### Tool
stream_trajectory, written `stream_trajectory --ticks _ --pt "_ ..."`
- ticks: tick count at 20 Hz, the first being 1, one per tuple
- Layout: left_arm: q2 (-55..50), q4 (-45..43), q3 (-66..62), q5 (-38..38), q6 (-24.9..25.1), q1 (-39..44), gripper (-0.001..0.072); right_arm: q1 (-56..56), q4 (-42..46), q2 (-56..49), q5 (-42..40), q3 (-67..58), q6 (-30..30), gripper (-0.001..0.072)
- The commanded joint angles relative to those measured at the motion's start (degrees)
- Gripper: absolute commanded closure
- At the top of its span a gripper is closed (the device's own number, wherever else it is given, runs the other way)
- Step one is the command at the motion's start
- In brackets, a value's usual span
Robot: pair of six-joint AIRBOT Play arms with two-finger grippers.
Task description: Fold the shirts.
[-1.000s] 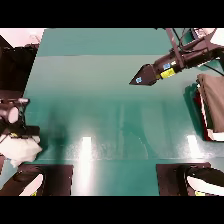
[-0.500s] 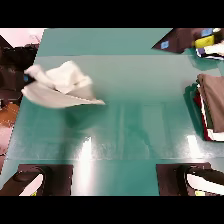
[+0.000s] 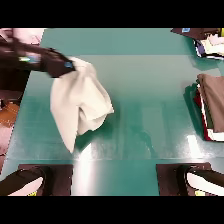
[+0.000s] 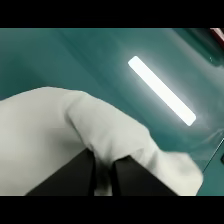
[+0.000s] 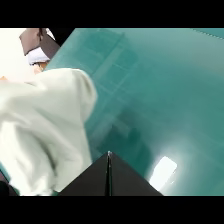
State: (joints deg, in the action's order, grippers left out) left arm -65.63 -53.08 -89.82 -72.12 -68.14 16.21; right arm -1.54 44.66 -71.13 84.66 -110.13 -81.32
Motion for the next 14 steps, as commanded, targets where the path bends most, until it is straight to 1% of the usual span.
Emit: stream_trajectory --ticks 1,3,4,5,6,7,10,11,13,14 --pt "-13.27 -3.06 -4.17 3.15 2.6 8.92 0.0683 0.22 0.09 3.17 -2.29 4.76 -0.24 0.0691" --pt "-20.28 -4.2 -7.74 2.25 2.6 10.97 0.068 0.24 0.09 5.05 -3.17 7.85 -0.24 0.0692" --pt "-22.34 -4.68 -8.76 1.79 2.56 10.91 0.0483 0.24 0.09 6.1 -3.8 9.55 -0.24 0.0692" --pt "-23.02 -6.01 -9.11 1.6 2.34 10.4 0.0158 0.24 0.15 6.93 -4.2 10.99 -0.24 0.0692" --pt "-22.99 -7.8 -9.44 0.72 0.92 9.42 0.0047 0.24 0.44 7.56 -4.44 12.26 -0.24 0.0692" --pt "-22.99 -9.16 -10.4 -2.47 -0.7 7.72 0.0046 0.24 0.55 8.02 -4.79 13.29 -0.22 0.0692" --pt "-22.84 -9.53 -11.5 -16.02 -6.56 0.52 0.0047 0.24 0.46 8.72 -6.19 15.47 -0.22 0.0692" --pt "-22.23 -9.42 -9.75 -17.99 -8.15 -2.16 0.0047 0.22 0.46 8.66 -6.75 15.74 -0.22 0.0692" --pt "-18.86 -9.35 -2.4 -16.61 -8.87 -6.05 0.0047 0.24 0.48 8.66 -7.39 15.85 -0.22 0.0692" --pt "-15.91 -9.38 3.52 -13.88 -8.85 -7.56 0.0047 0.24 0.48 8.68 -7.41 15.85 -0.22 0.0692"
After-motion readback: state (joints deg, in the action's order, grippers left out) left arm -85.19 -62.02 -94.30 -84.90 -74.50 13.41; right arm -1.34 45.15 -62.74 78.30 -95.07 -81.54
